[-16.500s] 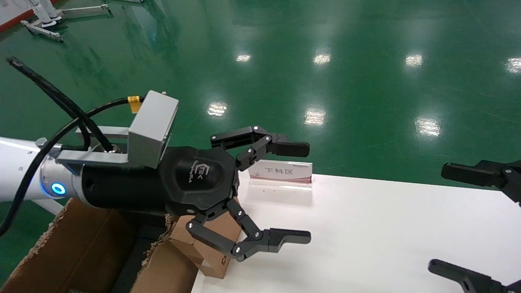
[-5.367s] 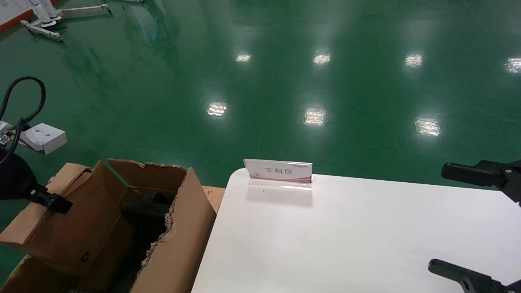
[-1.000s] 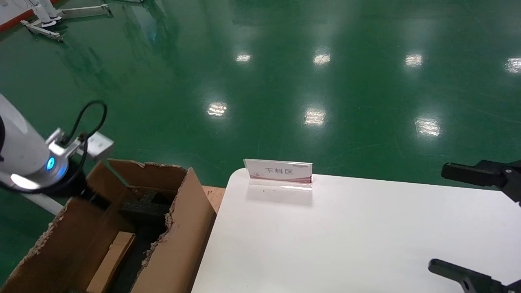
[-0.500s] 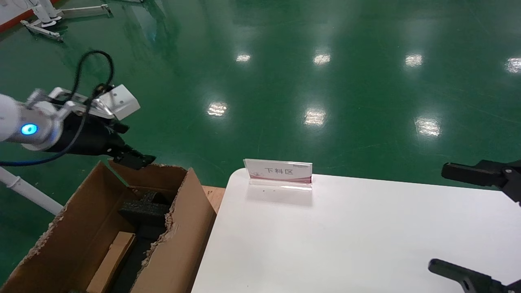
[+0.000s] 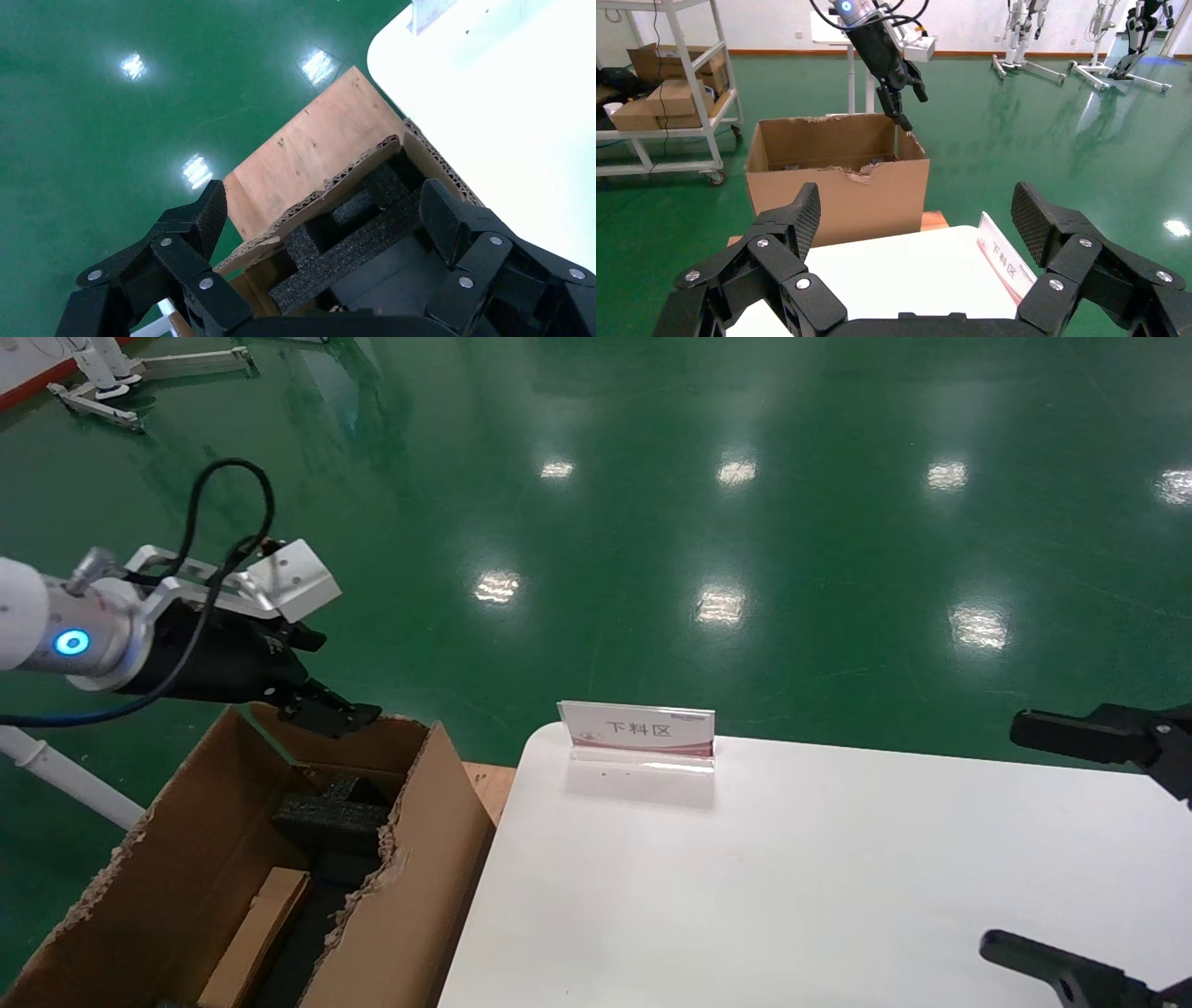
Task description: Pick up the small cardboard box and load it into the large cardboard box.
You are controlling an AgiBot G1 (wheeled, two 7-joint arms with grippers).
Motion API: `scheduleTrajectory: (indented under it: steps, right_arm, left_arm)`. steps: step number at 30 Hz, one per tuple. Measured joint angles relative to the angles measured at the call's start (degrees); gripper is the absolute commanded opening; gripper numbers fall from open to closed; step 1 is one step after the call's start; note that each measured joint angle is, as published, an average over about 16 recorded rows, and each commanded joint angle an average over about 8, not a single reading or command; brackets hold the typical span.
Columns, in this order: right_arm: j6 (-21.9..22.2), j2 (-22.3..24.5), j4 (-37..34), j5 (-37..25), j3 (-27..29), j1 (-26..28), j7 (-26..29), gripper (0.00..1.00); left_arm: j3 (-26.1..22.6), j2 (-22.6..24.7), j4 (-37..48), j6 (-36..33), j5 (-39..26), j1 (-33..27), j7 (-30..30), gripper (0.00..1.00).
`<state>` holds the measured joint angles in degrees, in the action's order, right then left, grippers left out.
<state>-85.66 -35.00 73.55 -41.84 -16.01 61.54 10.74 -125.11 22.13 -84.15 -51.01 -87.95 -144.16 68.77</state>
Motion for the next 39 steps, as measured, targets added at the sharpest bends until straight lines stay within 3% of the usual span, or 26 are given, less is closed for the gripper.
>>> scheduleTrajectory:
  steps: [39]
  right_arm:
    - [0.0,0.0,0.0,0.0,0.0,0.0,0.0,1.00]
  left_arm:
    - [29.5,4.7,2.9,-9.7,11.1,22.9,-13.9,1.00]
